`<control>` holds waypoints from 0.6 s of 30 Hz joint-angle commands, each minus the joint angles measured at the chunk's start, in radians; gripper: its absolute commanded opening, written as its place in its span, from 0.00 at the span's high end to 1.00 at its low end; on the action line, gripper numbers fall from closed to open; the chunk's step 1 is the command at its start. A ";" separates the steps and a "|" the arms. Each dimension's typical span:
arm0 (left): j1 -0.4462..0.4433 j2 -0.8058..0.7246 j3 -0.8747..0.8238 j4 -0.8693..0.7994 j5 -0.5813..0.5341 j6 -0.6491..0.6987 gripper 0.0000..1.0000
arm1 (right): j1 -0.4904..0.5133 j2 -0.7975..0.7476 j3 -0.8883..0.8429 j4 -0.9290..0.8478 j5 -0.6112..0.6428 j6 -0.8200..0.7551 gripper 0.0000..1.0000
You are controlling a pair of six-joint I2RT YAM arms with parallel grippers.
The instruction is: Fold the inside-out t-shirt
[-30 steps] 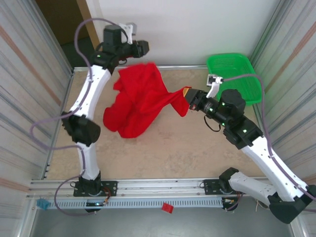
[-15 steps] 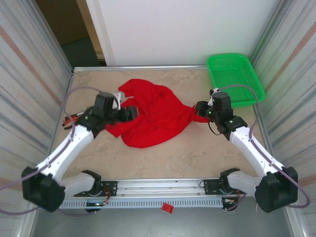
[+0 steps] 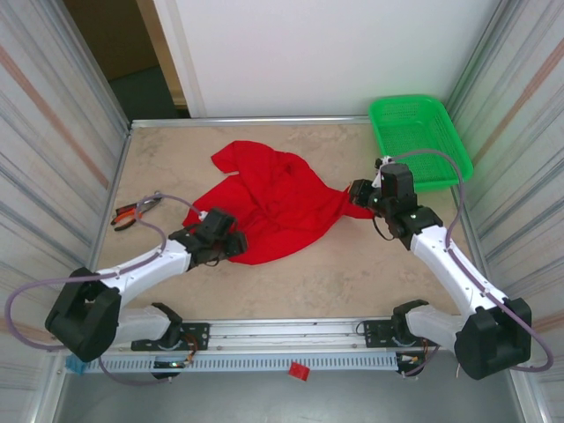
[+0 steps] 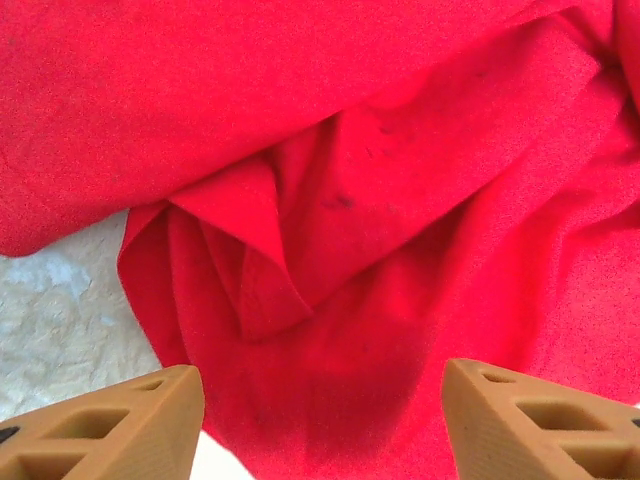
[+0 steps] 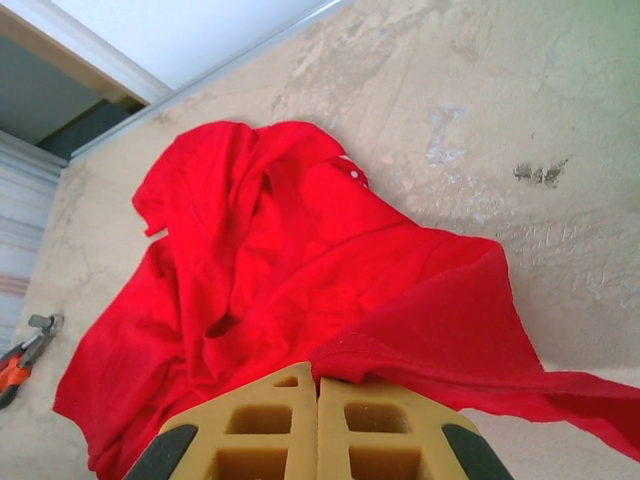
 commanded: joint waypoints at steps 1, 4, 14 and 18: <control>-0.018 0.028 -0.011 0.044 -0.045 -0.030 0.37 | -0.006 0.004 0.046 0.004 -0.004 -0.029 1.00; -0.066 0.028 -0.022 0.029 -0.097 -0.061 0.36 | -0.006 0.005 0.053 0.004 -0.007 -0.029 1.00; -0.077 0.130 -0.025 0.128 -0.144 -0.044 0.65 | -0.021 0.001 0.083 -0.003 -0.027 -0.031 1.00; 0.001 0.065 0.086 0.078 -0.088 0.149 1.00 | -0.056 -0.036 0.137 -0.036 -0.077 -0.026 1.00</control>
